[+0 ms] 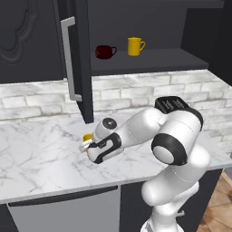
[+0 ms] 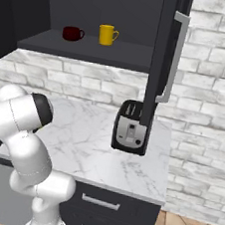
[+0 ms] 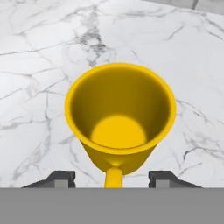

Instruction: Pick the mug on the counter and place it in the cabinet with the handle facing the right, like the mugs already inside.

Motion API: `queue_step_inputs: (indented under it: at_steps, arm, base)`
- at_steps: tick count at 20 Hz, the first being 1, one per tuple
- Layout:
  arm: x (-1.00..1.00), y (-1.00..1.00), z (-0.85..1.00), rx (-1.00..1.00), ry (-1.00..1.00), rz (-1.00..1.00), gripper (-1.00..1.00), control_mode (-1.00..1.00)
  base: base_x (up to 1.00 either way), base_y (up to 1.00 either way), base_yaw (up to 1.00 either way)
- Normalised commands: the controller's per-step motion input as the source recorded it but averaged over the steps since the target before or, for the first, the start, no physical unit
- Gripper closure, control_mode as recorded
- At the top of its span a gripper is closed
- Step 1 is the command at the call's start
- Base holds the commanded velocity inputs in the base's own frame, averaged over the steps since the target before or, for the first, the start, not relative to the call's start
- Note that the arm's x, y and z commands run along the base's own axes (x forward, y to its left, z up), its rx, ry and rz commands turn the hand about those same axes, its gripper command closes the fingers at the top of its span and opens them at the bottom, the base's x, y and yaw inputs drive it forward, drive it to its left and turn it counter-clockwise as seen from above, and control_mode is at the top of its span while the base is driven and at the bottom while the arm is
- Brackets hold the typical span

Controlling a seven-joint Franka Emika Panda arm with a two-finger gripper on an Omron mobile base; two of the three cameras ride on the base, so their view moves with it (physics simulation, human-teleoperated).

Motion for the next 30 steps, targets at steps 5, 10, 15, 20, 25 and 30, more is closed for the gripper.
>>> queue_step_inputs:
  at_steps: [5, 10, 15, 20, 25, 30]
  arm:
    - [0.00, 0.00, 0.00, 0.00, 0.00, 0.00, 1.00, -1.00]
    - [-0.02, 0.00, 0.20, 0.00, 0.00, 0.00, 1.00, -1.00]
    - [-0.09, -0.06, 0.61, 0.00, -0.03, 0.00, 1.00, -1.00]
    - [-0.26, -0.27, 0.91, 0.00, -0.06, 0.03, 1.00, -1.00]
    - [-0.46, -0.46, 1.00, 0.00, -0.08, 0.07, 1.00, -1.00]
    - [-0.61, -0.55, 0.99, -0.03, -0.11, 0.12, 1.00, -1.00]
  base:
    - [0.00, 0.00, 0.00]
    - [0.00, 0.00, 0.00]
    - [0.00, 0.00, 0.00]
    - [0.00, 0.00, 0.00]
    - [0.00, 0.00, 0.00]
    - [0.00, 0.00, 0.00]
